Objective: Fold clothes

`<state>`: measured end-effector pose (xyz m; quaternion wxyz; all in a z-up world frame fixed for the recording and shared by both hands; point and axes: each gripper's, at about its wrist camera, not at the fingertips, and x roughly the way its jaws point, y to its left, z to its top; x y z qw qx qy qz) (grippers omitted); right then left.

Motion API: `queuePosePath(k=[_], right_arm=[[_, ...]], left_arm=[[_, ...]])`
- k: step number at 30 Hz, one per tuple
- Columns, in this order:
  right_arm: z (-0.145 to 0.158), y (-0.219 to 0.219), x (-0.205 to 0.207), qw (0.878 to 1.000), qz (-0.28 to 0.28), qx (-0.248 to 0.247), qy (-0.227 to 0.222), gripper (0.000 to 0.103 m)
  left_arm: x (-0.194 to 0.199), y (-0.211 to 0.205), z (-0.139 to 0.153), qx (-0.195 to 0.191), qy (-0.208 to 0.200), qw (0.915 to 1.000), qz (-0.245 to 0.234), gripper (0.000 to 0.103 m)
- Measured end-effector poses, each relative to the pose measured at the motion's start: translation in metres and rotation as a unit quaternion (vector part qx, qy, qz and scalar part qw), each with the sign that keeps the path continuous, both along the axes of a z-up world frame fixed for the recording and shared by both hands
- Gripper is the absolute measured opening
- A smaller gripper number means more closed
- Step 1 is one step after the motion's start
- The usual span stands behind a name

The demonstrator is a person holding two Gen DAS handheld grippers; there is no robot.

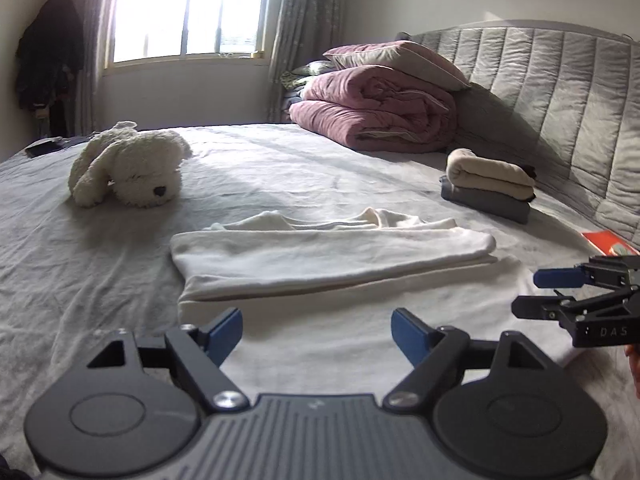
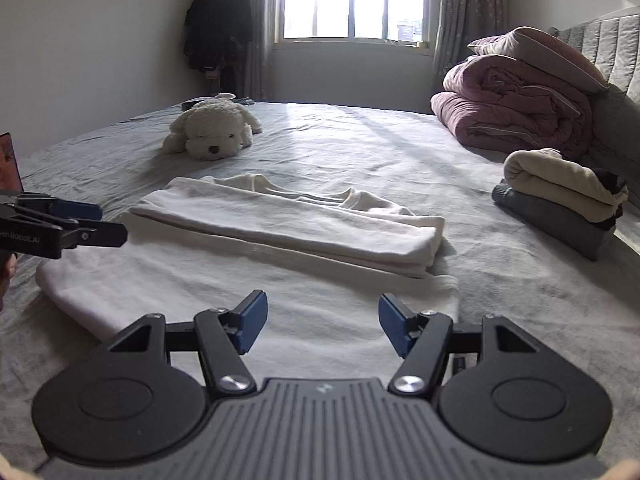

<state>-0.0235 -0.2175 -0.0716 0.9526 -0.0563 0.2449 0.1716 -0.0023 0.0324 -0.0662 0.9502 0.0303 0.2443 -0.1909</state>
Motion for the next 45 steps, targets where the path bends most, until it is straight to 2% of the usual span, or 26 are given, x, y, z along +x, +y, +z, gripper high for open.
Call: queuePosePath(k=[4, 6, 8, 14, 20, 24, 31, 34, 38, 45], right_arm=[[-0.008, 0.031, -0.002, 0.998, 0.051, -0.012, 0.018, 0.066], [-0.018, 0.035, 0.000, 0.997, 0.055, -0.023, 0.038, 0.066], [-0.025, 0.031, -0.002, 0.997, 0.059, -0.018, 0.038, 0.066], [-0.025, 0.009, -0.008, 0.997, 0.067, 0.009, 0.042, 0.066], [-0.023, -0.038, -0.014, 0.992, 0.062, 0.089, 0.060, 0.066], [-0.021, -0.062, -0.019, 0.990, 0.051, 0.116, 0.069, 0.066], [-0.013, -0.058, -0.027, 0.994, 0.048, 0.081, 0.051, 0.068], [-0.007, -0.047, -0.020, 0.997, 0.044, 0.054, 0.034, 0.068], [-0.003, -0.041, 0.003, 0.999, 0.015, 0.043, 0.026, 0.068], [-0.013, -0.051, 0.037, 0.998, -0.028, 0.033, 0.038, 0.068]], left_arm=[[0.003, -0.015, -0.014, 0.036, 0.030, 0.9982, -0.038, 0.082], [0.003, -0.015, -0.023, 0.054, 0.050, 0.9962, -0.048, 0.083], [0.000, -0.012, -0.027, 0.060, 0.050, 0.9953, -0.057, 0.084], [-0.010, 0.009, -0.027, 0.052, 0.056, 0.9942, -0.076, 0.085], [-0.020, 0.040, -0.026, 0.019, 0.059, 0.9945, -0.085, 0.085], [-0.025, 0.055, -0.024, 0.000, 0.061, 0.9942, -0.089, 0.085], [-0.026, 0.056, -0.013, -0.014, 0.046, 0.9958, -0.078, 0.085], [-0.019, 0.044, -0.009, -0.005, 0.038, 0.9957, -0.085, 0.085], [-0.004, 0.030, -0.005, 0.013, 0.031, 0.9960, -0.083, 0.085], [0.027, 0.041, -0.017, 0.004, 0.063, 0.9974, -0.035, 0.085]])
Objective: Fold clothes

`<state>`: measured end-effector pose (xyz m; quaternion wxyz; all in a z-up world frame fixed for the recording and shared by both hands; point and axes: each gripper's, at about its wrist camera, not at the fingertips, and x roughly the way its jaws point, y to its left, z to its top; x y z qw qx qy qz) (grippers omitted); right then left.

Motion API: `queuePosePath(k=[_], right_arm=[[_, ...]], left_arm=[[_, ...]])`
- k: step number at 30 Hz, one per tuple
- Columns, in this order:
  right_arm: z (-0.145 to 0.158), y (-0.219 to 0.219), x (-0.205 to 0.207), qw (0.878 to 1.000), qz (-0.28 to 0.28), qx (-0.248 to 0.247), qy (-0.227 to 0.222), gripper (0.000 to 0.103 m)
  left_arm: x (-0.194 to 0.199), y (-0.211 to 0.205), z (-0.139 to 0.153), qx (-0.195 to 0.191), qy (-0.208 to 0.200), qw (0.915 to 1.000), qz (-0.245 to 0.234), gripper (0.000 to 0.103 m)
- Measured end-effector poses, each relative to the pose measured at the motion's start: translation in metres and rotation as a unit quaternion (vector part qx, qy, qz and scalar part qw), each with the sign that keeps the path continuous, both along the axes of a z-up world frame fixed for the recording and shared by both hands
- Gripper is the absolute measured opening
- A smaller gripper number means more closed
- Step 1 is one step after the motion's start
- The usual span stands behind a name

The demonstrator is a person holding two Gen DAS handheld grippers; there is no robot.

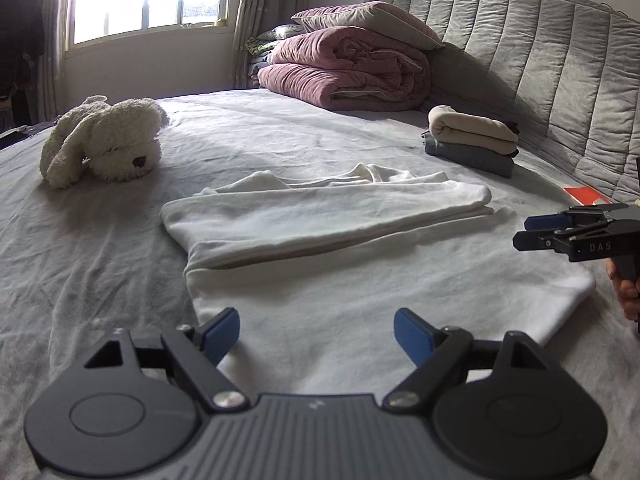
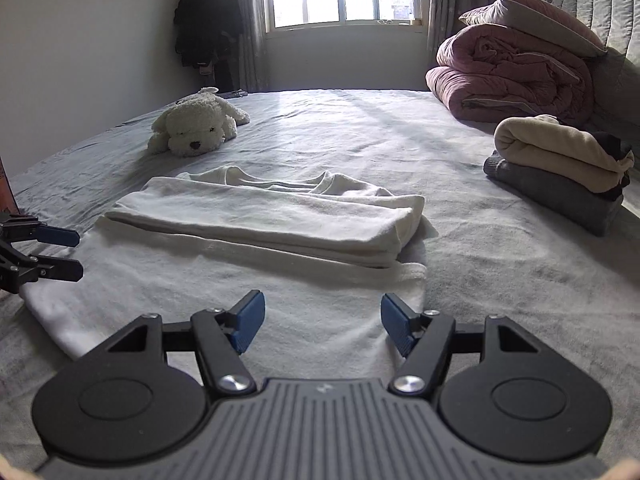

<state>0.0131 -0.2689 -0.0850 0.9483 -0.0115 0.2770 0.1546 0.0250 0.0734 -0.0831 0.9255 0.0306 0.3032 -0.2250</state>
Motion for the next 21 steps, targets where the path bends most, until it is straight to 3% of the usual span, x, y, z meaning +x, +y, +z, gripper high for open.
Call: queuePosePath(k=[6, 11, 21], right_arm=[[-0.009, -0.017, -0.007, 1.000, -0.009, 0.004, 0.010, 0.071], [0.001, -0.028, -0.019, 1.000, -0.019, 0.020, 0.001, 0.072], [0.003, 0.003, -0.004, 1.000, 0.005, -0.015, -0.017, 0.072]], left_arm=[[-0.007, 0.004, -0.004, 0.014, -0.006, 0.9998, -0.011, 0.085], [-0.013, 0.008, 0.012, -0.012, -0.029, 0.9995, -0.007, 0.085], [0.013, -0.012, 0.006, -0.004, -0.017, 0.9998, 0.006, 0.085]])
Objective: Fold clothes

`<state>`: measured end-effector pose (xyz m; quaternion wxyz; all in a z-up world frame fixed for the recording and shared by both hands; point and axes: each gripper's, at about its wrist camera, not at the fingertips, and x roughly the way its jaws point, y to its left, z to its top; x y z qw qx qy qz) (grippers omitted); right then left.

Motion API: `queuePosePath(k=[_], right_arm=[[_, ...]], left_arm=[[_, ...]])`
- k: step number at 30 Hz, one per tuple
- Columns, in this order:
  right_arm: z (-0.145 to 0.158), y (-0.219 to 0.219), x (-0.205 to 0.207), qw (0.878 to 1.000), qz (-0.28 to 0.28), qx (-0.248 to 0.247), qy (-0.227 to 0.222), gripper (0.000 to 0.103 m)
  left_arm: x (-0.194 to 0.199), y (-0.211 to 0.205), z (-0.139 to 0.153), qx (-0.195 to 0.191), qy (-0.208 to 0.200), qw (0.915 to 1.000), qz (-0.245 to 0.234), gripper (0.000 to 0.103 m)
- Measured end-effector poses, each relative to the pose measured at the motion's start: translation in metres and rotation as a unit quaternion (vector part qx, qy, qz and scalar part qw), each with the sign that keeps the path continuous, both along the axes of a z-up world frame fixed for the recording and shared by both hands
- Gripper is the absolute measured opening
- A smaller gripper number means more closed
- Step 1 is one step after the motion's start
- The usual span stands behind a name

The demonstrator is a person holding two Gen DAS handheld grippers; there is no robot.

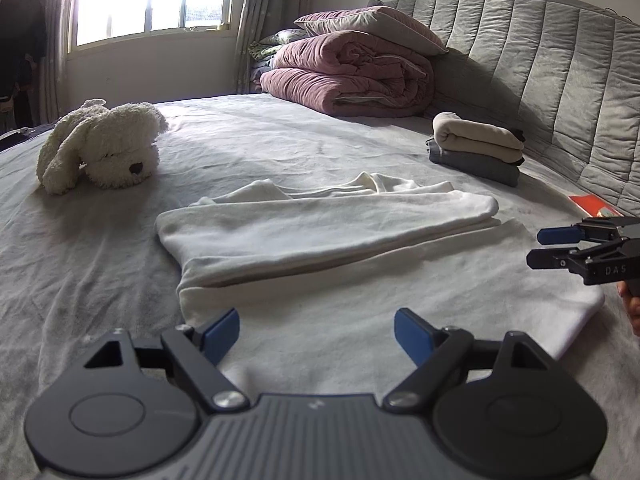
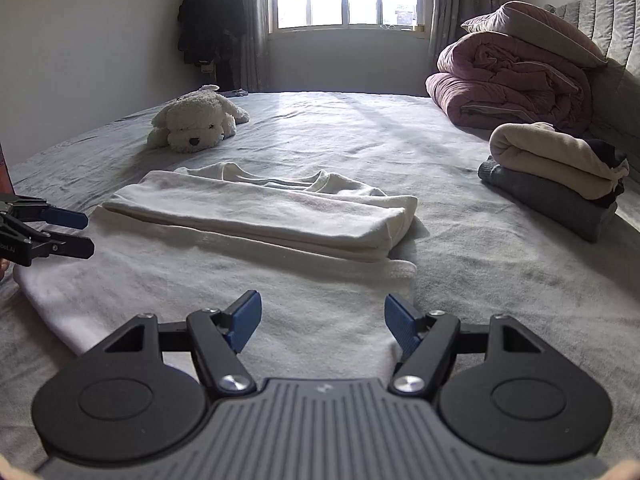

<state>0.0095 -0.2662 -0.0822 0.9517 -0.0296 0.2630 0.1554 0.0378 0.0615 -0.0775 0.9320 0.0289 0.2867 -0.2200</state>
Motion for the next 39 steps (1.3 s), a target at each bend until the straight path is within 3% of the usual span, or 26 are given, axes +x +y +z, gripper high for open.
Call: queuePosePath(k=[4, 9, 16, 19, 23, 26, 29, 32, 39], right_arm=[[-0.007, -0.002, 0.016, 1.000, -0.017, 0.011, 0.020, 0.072], [-0.010, -0.006, 0.018, 0.999, -0.024, 0.020, 0.031, 0.074], [0.004, -0.022, 0.005, 0.995, -0.023, 0.060, 0.075, 0.076], [0.007, -0.036, 0.003, 0.988, -0.031, 0.089, 0.120, 0.076], [0.014, -0.060, 0.005, 0.968, -0.036, 0.156, 0.193, 0.076], [0.014, -0.081, 0.006, 0.943, -0.040, 0.225, 0.242, 0.076], [0.007, -0.097, 0.006, 0.910, -0.025, 0.294, 0.293, 0.076], [0.001, -0.102, 0.002, 0.889, -0.004, 0.328, 0.320, 0.076], [-0.004, -0.100, -0.010, 0.872, 0.029, 0.350, 0.341, 0.076]], left_arm=[[0.012, 0.005, -0.012, 0.003, 0.027, 0.9995, 0.019, 0.088], [0.006, 0.007, -0.009, 0.008, 0.026, 0.9995, 0.015, 0.088], [0.001, 0.031, 0.005, -0.065, 0.081, 0.9945, 0.016, 0.088], [-0.002, 0.042, 0.008, -0.081, 0.102, 0.9912, 0.021, 0.089], [-0.001, 0.061, 0.010, -0.110, 0.154, 0.9810, 0.044, 0.089], [-0.003, 0.078, 0.011, -0.160, 0.188, 0.9681, 0.043, 0.089], [-0.001, 0.096, 0.004, -0.219, 0.251, 0.9421, 0.037, 0.086], [-0.002, 0.112, -0.005, -0.262, 0.297, 0.9174, 0.038, 0.084], [-0.007, 0.123, -0.020, -0.306, 0.366, 0.8785, 0.019, 0.082]])
